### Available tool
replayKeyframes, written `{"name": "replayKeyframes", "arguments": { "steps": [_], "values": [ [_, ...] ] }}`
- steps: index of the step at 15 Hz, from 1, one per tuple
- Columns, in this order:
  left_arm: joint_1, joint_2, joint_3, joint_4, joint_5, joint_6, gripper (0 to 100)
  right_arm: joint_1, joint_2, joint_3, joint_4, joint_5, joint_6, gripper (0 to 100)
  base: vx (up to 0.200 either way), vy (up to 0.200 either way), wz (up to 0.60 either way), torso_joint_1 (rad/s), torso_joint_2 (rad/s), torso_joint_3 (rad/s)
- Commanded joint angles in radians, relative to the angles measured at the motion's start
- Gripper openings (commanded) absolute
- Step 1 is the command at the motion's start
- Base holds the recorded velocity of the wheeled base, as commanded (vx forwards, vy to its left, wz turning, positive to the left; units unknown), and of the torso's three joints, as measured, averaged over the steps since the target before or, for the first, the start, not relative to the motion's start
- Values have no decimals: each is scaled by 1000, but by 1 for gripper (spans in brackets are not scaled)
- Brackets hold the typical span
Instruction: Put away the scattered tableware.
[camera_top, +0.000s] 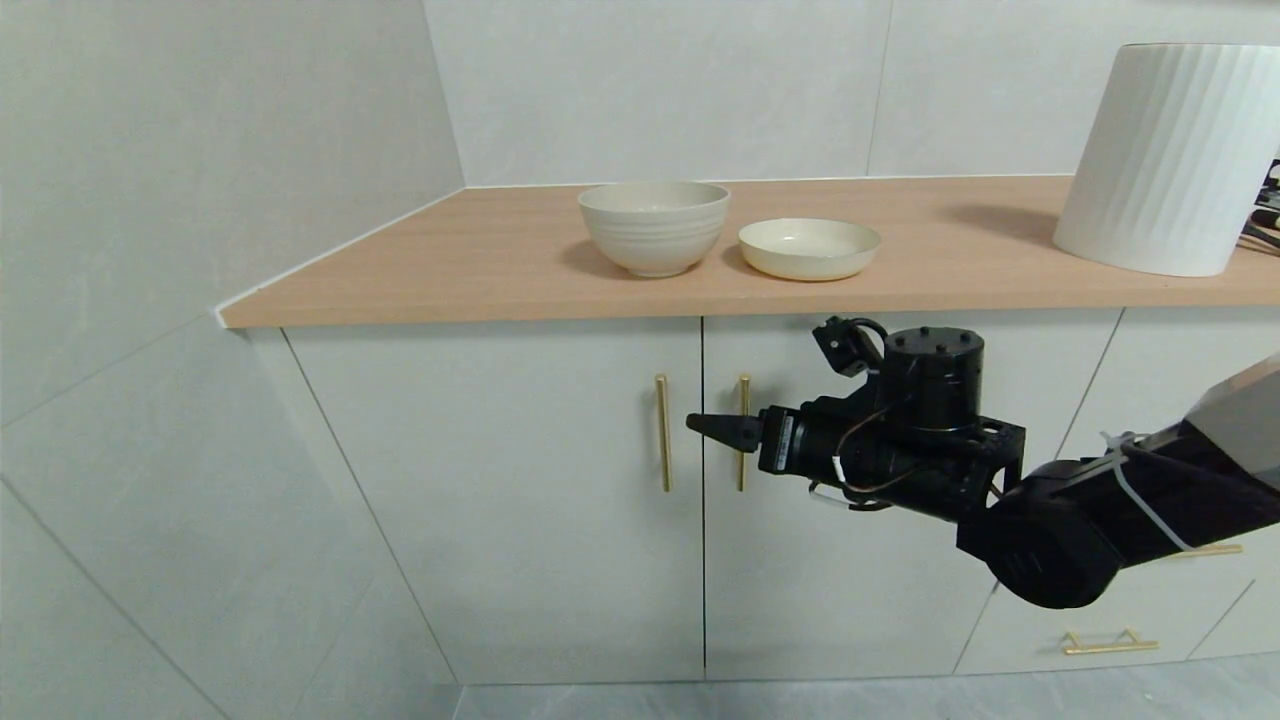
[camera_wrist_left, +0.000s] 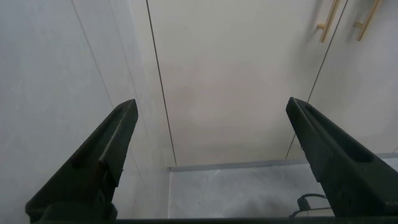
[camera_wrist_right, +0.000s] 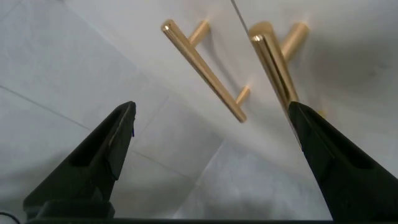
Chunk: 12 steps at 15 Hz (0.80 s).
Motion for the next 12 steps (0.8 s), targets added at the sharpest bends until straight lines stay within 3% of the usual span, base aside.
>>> {"name": "replayKeyframes", "arguments": {
  "steps": [1,12],
  "values": [
    [0,0,0,0,0,0,100,1,25,-3,-11,-2,-1,100,0,0,0,0,0,0],
    [0,0,0,0,0,0,100,44,16,15,-42,4,54,100,0,0,0,0,0,0]
  ]
}}
